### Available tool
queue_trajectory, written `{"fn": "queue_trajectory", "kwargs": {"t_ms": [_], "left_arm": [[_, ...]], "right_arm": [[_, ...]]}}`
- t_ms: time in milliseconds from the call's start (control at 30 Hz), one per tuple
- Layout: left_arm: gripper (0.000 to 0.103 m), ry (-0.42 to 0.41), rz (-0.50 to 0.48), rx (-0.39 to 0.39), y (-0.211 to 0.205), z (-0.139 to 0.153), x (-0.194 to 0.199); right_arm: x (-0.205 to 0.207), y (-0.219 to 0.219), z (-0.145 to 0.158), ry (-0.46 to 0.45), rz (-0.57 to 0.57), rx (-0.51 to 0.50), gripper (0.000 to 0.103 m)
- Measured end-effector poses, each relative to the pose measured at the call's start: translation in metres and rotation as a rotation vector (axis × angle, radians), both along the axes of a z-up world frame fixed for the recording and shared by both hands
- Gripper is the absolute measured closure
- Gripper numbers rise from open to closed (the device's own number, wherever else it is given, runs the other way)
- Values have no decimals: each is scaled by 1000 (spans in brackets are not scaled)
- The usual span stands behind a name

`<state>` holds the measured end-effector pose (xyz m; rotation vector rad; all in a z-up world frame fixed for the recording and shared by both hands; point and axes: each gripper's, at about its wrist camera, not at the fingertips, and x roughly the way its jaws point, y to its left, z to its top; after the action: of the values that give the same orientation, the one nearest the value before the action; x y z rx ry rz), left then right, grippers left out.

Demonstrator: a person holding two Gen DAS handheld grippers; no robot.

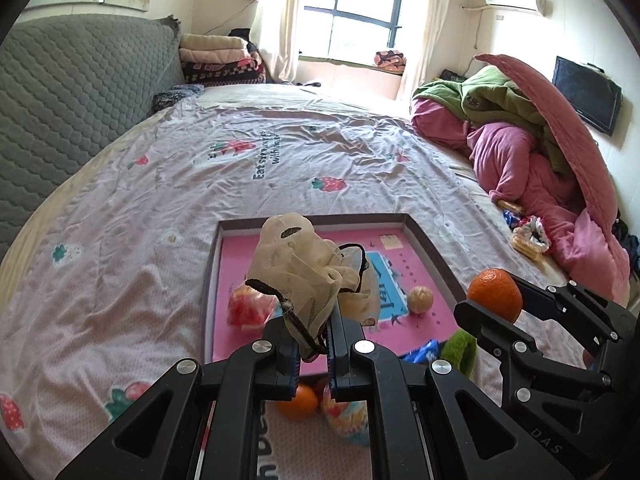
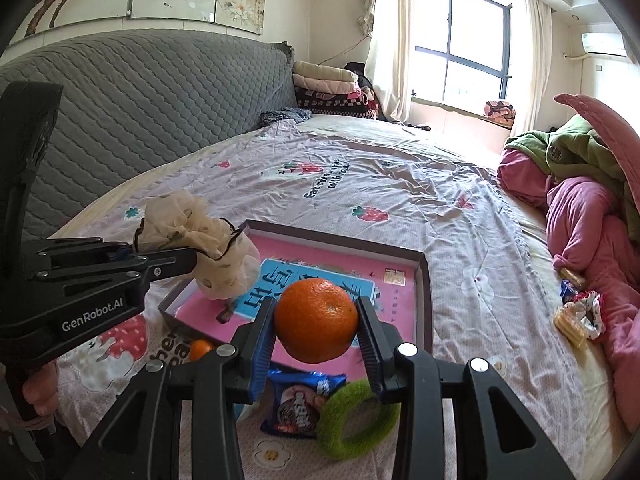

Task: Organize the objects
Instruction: 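Carry the mesh bag over the tray with left tool while right tool carries the mandarin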

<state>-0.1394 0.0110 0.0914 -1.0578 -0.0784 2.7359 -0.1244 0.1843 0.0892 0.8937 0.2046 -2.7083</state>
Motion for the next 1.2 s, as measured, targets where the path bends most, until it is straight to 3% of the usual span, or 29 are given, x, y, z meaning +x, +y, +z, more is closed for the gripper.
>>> {"fn": "queue_trajectory", "kwargs": {"t_ms": [667, 1200], "left_arm": [[93, -45, -16, -18, 24, -28, -68], [93, -141, -33, -38, 34, -76, -95]], "right_arm": [[-57, 0, -34, -60, -13, 19, 64], [-77, -9, -79, -166, 0, 64, 64]]}}
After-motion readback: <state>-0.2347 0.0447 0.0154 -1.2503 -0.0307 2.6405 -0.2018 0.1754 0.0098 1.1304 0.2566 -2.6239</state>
